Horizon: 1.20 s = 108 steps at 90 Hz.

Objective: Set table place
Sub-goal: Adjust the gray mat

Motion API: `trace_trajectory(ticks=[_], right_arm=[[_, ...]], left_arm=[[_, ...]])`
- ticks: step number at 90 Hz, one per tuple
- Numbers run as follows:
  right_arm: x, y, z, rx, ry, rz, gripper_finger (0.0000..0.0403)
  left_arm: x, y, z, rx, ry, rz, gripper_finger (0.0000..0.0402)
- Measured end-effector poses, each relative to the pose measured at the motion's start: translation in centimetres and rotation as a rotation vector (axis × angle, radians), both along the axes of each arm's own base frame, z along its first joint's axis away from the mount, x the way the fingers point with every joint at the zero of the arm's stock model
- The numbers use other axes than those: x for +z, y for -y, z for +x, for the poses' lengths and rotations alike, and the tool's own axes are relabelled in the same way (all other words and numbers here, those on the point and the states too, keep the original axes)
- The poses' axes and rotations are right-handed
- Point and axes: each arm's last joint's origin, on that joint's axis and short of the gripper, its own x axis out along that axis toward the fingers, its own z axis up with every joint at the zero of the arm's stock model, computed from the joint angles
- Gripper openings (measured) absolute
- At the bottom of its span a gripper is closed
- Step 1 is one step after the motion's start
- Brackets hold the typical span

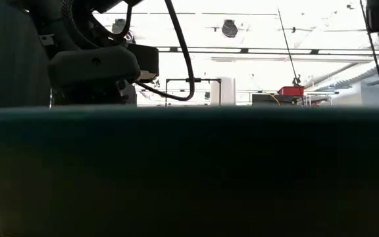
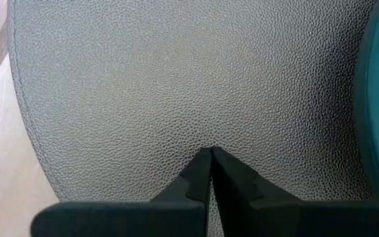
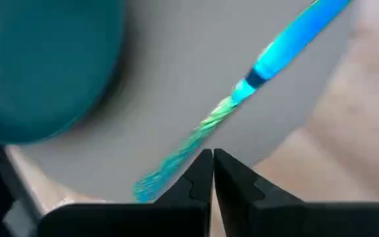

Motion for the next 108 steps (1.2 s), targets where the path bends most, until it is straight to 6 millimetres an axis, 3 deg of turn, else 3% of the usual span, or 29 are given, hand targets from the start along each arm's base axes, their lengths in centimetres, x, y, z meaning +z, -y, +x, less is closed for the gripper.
trace_trajectory(ticks=[34,57,67,83,95,108], right_arm=[[4.1,6.8,-0.8,0.049,-0.088,-0.144,0.0],[4.8,7.9,-0.6,0.133,-0.087,-0.148,0.0],[4.8,8.5,-0.3,0.14,-0.1,-0.167,0.0],[2.6,10.7,0.8,0.138,-0.108,-0.131,0.0],[-0.7,11.9,1.8,0.233,0.005,0.005,0.0],[-2.1,12.5,2.1,0.21,0.108,0.049,0.0]], left_arm=[[2.2,-2.5,1.7,-0.027,0.001,0.093,0.0],[4.6,-2.1,0.5,-0.019,0.026,0.126,0.0],[6.7,-3.4,-0.5,0.026,0.034,0.211,0.0],[9.4,-6.1,-1.8,0.069,0.031,0.252,0.0],[9.0,-7.4,-1.4,0.041,0.028,0.258,0.0],[7.9,-8.7,0.7,-0.048,0.124,0.161,0.0]])
